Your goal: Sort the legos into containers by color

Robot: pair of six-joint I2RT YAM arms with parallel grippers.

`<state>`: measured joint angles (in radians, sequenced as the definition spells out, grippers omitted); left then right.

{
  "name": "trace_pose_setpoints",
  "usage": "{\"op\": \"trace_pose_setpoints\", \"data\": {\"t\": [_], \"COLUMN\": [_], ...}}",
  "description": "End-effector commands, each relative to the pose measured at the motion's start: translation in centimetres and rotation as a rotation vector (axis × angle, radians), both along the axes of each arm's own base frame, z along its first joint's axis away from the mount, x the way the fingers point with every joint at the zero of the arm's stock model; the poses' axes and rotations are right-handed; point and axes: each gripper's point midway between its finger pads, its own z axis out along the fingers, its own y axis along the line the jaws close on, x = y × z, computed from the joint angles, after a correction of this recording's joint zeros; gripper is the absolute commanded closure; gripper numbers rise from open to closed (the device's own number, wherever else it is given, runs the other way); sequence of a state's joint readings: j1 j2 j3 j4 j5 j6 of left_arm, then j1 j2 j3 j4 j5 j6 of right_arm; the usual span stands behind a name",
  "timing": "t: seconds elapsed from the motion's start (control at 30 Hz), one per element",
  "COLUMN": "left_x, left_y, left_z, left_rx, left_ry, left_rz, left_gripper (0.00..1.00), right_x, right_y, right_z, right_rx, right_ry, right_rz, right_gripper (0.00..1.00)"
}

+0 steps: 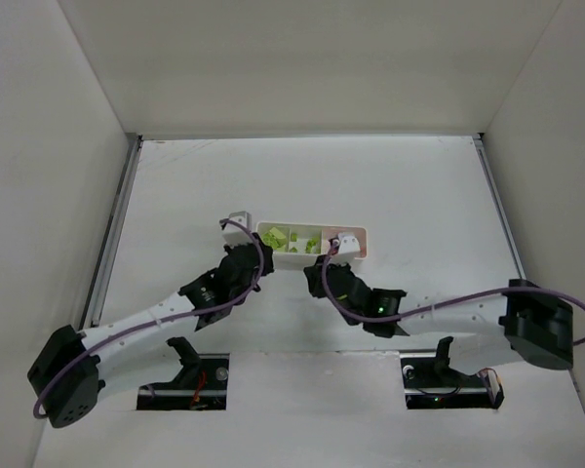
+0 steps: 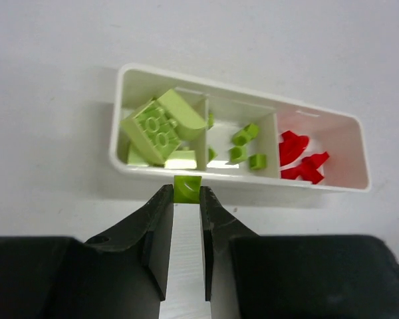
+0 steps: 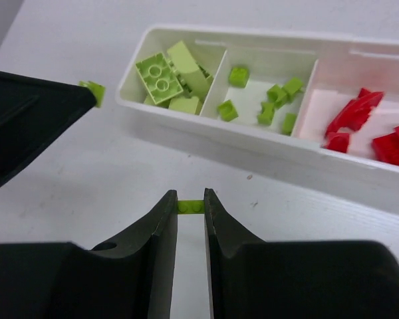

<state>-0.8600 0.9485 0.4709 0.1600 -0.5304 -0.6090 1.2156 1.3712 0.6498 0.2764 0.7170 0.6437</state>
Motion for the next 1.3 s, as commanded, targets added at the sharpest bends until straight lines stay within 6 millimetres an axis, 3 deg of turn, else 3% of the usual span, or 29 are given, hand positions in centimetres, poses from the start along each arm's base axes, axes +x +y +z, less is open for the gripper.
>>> {"op": "trace_pose_setpoints", "data": {"t": [0.0,0.27,0.43,0.63,0.77,0.9,1.07,1.27], "left_x": [1.3,3.4,5.1,5.7,5.8,5.5,4.4,2.2], "left_y": [-3.5,-9.9,-11.2,-11.2,-9.2,-6.2,-1.4,4.4], "left_z": [3.2,2.6,1.2,0.9,2.3,3.9,2.7,1.0], "left_rx": [-0.055,-0.030,0.002,0.019,0.014,-0.001,-0.003,-0.010], "left_ry": [-0.057,-0.036,-0.014,-0.011,-0.056,-0.094,-0.078,-0.059], "left_rz": [-0.067,-0.160,-0.152,-0.138,-0.083,-0.039,0.036,0.129], "left_gripper": [0.86,0.85,0.79,0.61,0.56,0.56,0.53,0.45], "right_x": [0.3,0.8,1.0,2.1,3.4,4.8,7.1,9.8], "right_y": [-3.1,-8.3,-10.0,-10.4,-9.0,-6.0,-2.1,0.7], "right_z": [0.8,2.6,2.4,3.0,3.1,3.4,2.5,0.5], "right_rx": [0.025,0.097,0.117,0.131,0.125,0.122,0.089,0.032], "right_ry": [-0.021,-0.050,-0.043,-0.045,-0.046,-0.036,-0.022,0.001], "right_rz": [-0.056,-0.123,-0.138,-0.146,-0.117,-0.082,-0.053,-0.034], "right_gripper": [0.76,0.76,0.75,0.75,0.75,0.75,0.73,0.73]}}
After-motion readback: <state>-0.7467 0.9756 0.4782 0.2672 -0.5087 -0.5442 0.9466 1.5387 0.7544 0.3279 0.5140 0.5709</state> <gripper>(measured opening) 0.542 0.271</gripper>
